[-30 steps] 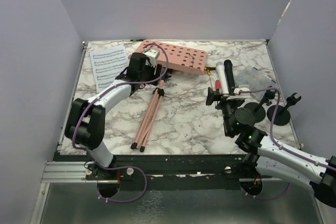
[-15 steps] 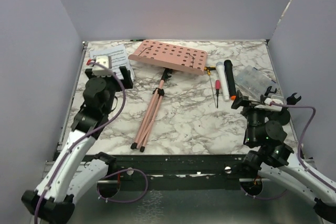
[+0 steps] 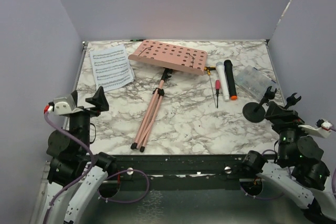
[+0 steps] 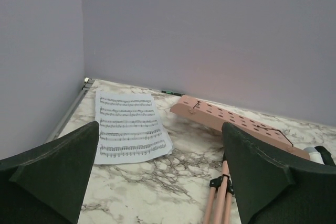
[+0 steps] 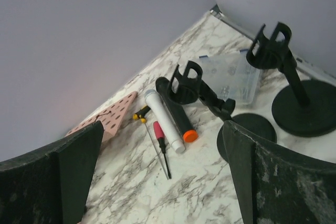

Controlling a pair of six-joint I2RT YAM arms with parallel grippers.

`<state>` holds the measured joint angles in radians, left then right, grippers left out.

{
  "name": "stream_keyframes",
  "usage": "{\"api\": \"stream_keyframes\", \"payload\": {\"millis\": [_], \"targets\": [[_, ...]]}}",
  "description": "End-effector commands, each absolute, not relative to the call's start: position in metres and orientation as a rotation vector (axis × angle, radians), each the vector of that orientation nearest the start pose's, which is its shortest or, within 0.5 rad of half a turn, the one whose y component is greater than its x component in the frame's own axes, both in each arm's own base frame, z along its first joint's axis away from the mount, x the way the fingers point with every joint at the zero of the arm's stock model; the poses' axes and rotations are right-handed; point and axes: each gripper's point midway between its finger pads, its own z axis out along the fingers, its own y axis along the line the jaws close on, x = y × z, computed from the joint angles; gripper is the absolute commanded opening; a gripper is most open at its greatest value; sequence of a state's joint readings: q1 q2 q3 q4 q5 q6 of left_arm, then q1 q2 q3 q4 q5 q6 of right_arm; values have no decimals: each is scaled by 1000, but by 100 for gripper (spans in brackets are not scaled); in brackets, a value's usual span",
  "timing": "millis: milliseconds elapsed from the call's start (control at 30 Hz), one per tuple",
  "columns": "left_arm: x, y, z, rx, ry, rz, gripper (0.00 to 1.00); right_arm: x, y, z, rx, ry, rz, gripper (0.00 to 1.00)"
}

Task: Pack up the instrument practice props

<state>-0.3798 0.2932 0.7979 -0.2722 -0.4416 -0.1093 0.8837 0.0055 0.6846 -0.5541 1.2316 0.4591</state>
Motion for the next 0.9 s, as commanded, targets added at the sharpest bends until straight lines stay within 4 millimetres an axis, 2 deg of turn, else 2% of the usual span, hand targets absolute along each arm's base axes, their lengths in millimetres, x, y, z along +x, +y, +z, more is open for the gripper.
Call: {"api": "stream_keyframes", "payload": {"millis": [0,133,300,600,867], "targets": [[175,19,347,-220,1340,-42,99,143,-83,255,922,1350,200,100],[162,25,337,-232,1310,-44,99,139,-91,249,979,1308,223,100],[165,25,324,-248,1356,-42,99,134,-97,242,1032,1286,239,100],[176,19,294,-324,1416,-99,99,138,-92,243,1005,1303,230,100],[176,22,292,-347,1415,-86,99,139,-91,243,994,1308,225,100]]}}
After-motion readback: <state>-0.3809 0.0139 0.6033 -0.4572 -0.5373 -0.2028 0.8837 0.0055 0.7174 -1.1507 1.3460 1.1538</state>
